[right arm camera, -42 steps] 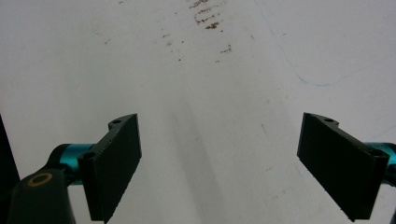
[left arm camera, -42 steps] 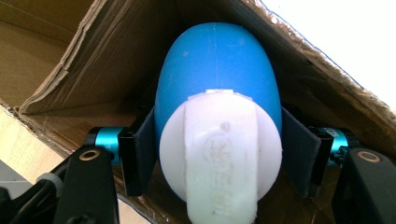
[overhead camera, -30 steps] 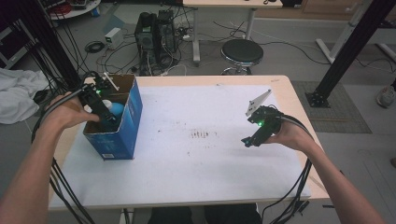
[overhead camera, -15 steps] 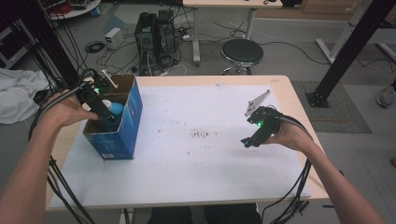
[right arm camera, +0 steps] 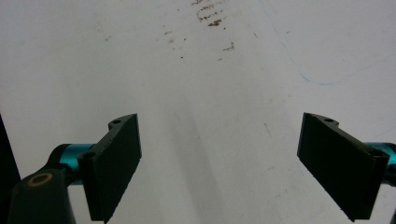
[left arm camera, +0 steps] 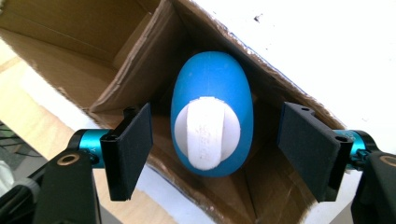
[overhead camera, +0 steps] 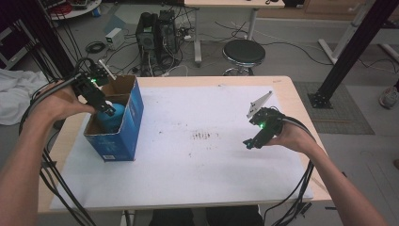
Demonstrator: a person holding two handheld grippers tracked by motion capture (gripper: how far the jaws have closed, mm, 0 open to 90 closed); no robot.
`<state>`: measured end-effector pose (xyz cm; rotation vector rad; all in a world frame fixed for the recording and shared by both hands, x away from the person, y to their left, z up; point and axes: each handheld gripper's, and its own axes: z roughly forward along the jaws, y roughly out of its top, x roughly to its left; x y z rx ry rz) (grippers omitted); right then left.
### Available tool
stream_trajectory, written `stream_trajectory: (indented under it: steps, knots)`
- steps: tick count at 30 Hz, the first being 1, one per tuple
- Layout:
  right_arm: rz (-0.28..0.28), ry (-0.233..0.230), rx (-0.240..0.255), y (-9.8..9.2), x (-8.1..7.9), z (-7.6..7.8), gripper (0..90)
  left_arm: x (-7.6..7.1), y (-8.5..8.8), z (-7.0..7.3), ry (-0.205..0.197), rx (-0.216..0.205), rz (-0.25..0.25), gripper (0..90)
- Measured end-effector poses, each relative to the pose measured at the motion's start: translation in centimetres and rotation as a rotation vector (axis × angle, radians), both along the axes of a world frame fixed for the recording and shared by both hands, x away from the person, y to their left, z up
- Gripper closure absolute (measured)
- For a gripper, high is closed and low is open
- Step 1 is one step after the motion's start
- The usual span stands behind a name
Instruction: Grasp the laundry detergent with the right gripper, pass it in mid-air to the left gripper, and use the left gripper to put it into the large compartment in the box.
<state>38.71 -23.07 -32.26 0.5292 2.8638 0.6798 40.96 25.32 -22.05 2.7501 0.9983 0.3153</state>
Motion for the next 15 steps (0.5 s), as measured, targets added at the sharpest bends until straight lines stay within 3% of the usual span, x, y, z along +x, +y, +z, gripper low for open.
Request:
stream_trajectory:
  steps: [10, 11, 15]
  knots:
    - [-0.016, 0.008, -0.002, 0.1, -0.2, 0.1, 12.9, -0.4, -1.5, 2.0, -0.034, 0.006, -0.034, 21.7]
    - [-0.014, 0.031, -0.004, 0.0, -0.2, 0.1, 12.9, -0.4, -1.9, 2.3, -0.038, 0.01, -0.049, 20.5]
    - [-0.016, 0.026, -0.004, 0.1, -0.2, 0.0, 12.9, -0.8, -4.1, 3.0, -0.059, -0.001, -0.116, 17.5]
